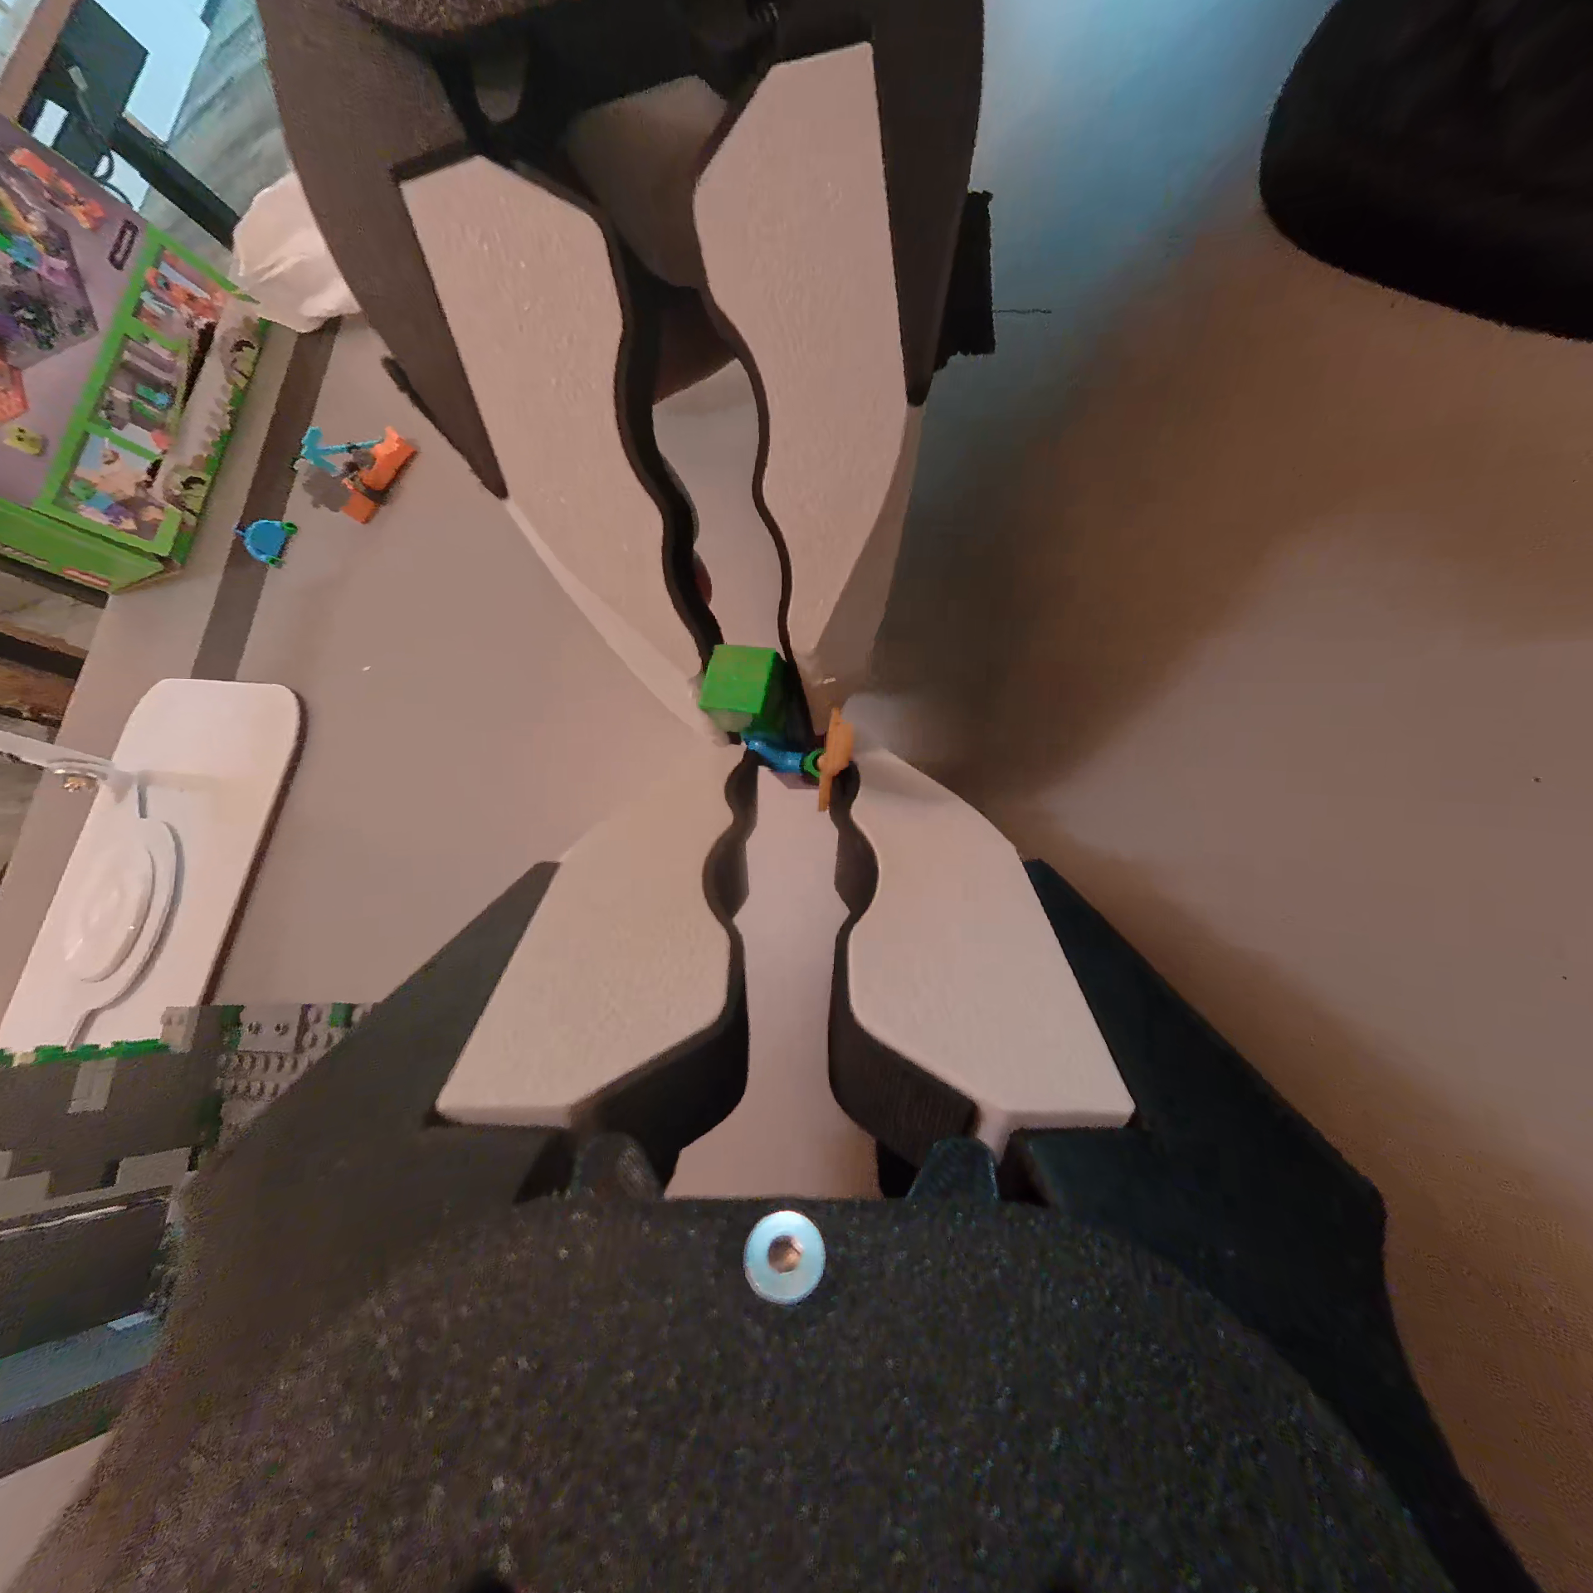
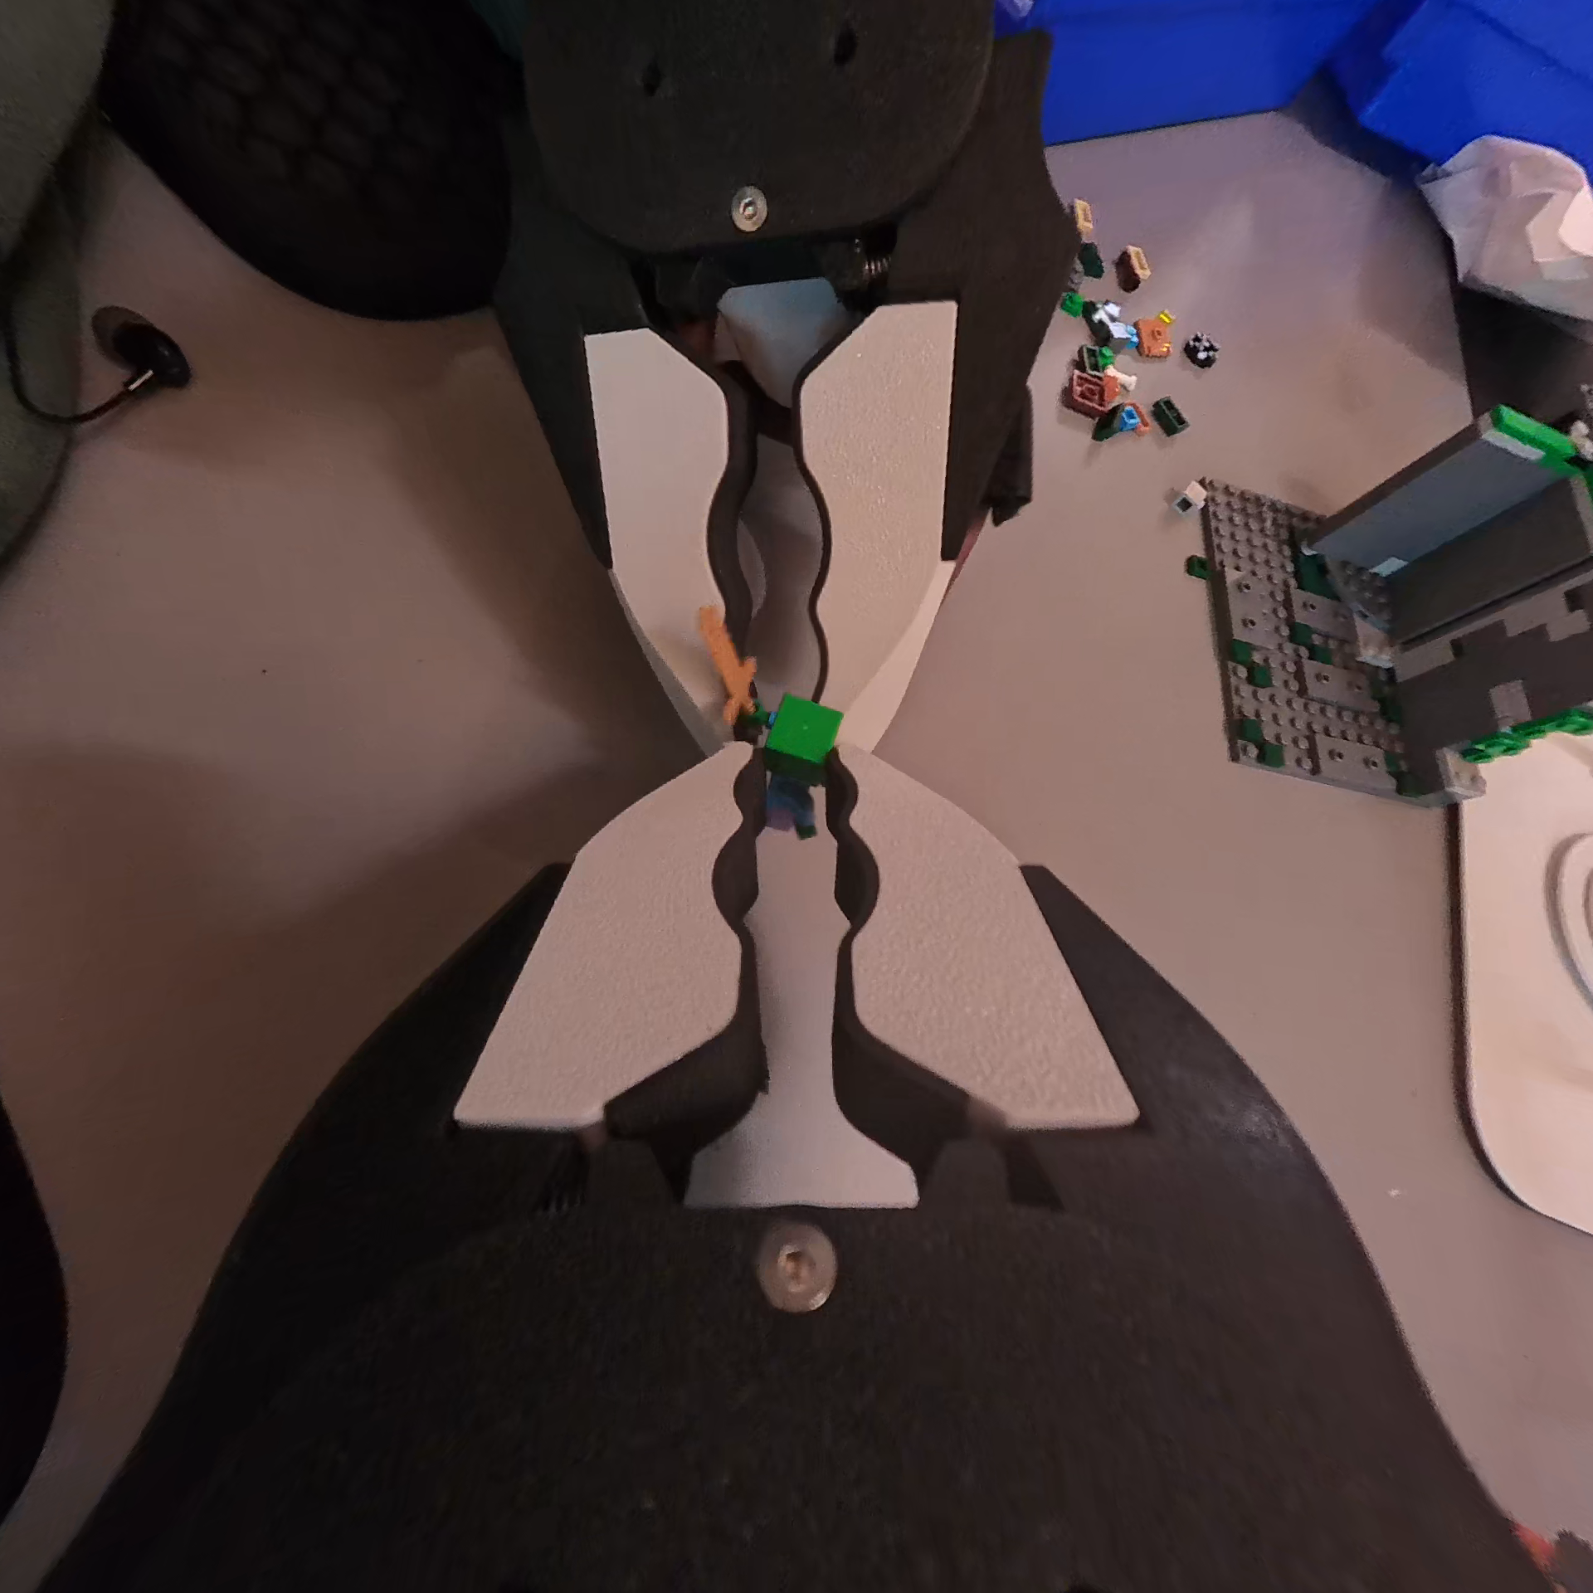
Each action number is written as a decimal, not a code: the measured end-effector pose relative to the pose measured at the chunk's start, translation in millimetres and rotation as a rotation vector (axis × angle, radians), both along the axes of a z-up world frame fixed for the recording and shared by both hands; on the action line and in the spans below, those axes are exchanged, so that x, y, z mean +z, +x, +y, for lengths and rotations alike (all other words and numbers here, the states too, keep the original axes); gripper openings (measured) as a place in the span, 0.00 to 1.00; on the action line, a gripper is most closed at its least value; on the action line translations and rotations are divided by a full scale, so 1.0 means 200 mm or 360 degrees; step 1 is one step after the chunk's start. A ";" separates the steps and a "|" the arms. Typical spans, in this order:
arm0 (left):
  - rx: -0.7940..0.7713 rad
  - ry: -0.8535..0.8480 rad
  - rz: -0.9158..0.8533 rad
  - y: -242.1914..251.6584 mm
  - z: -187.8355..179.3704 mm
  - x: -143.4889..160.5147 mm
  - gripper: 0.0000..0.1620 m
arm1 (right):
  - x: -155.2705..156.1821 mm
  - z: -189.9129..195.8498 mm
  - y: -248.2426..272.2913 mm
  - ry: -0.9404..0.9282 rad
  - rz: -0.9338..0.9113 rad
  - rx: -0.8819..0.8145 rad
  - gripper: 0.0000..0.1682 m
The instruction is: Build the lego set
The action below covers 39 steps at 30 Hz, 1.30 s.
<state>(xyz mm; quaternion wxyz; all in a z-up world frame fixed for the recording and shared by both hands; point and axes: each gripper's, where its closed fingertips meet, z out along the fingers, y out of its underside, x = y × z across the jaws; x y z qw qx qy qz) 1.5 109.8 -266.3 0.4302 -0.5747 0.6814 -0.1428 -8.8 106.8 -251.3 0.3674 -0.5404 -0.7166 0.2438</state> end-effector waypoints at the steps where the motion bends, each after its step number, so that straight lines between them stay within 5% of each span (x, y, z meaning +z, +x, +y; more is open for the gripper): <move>1: 0.0008 -0.0015 0.0005 0.00 0.00 0.00 0.11 | 0.00 0.01 0.00 -0.0009 0.0002 -0.0018 0.08; 4: 0.0029 -0.0023 0.0006 -0.01 0.01 0.00 0.22 | 0.01 0.01 -0.01 -0.0052 0.0071 -0.0042 0.07; 14: 0.0083 -0.0213 -0.0226 -0.04 -0.01 0.14 0.19 | 0.07 0.00 -0.02 -0.0051 0.0185 -0.0085 0.07; 26: 0.0014 -0.0094 -0.0246 -0.04 -0.08 0.18 0.11 | 0.14 -0.05 -0.03 0.0174 0.0222 -0.0053 0.07; 39: 0.0036 0.0025 -0.0241 -0.06 -0.08 0.20 0.15 | 0.17 -0.05 -0.05 0.0002 0.0330 -0.0080 0.07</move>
